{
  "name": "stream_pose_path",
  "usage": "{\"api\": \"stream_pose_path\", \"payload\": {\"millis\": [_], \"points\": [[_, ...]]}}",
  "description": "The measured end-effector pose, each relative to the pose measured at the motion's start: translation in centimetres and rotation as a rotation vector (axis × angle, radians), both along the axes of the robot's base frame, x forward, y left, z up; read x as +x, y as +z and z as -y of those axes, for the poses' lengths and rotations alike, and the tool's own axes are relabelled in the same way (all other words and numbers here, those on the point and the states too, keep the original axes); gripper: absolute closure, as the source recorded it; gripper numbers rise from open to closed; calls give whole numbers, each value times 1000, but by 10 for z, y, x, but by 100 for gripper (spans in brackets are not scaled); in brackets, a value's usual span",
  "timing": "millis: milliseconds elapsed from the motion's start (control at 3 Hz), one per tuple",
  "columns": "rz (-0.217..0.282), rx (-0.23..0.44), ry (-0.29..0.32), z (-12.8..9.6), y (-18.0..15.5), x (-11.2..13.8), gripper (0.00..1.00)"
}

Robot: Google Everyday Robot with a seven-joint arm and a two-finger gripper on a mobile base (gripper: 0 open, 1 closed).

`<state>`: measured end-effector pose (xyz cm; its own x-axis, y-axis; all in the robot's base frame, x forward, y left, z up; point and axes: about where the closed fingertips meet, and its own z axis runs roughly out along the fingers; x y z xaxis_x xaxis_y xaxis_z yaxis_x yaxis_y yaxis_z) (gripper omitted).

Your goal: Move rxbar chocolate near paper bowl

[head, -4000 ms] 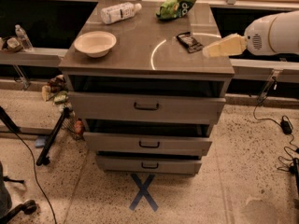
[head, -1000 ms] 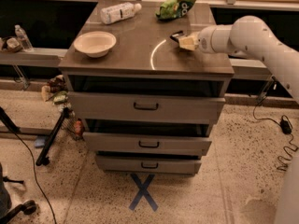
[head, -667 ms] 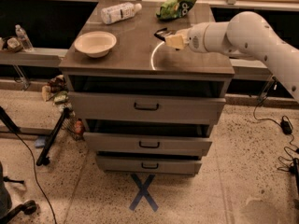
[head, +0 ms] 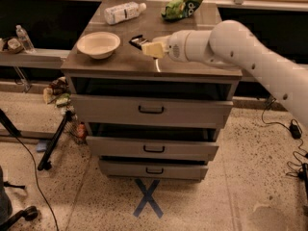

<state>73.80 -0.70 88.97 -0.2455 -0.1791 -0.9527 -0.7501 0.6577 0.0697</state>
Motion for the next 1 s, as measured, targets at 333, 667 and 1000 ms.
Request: {"api": "stream_pose_path", "payload": {"millis": [333, 667, 1000], "points": [[11, 8, 27, -31, -9, 2, 100], [34, -4, 52, -52, -18, 6, 100], [60, -26, 79, -66, -26, 10, 100]]}}
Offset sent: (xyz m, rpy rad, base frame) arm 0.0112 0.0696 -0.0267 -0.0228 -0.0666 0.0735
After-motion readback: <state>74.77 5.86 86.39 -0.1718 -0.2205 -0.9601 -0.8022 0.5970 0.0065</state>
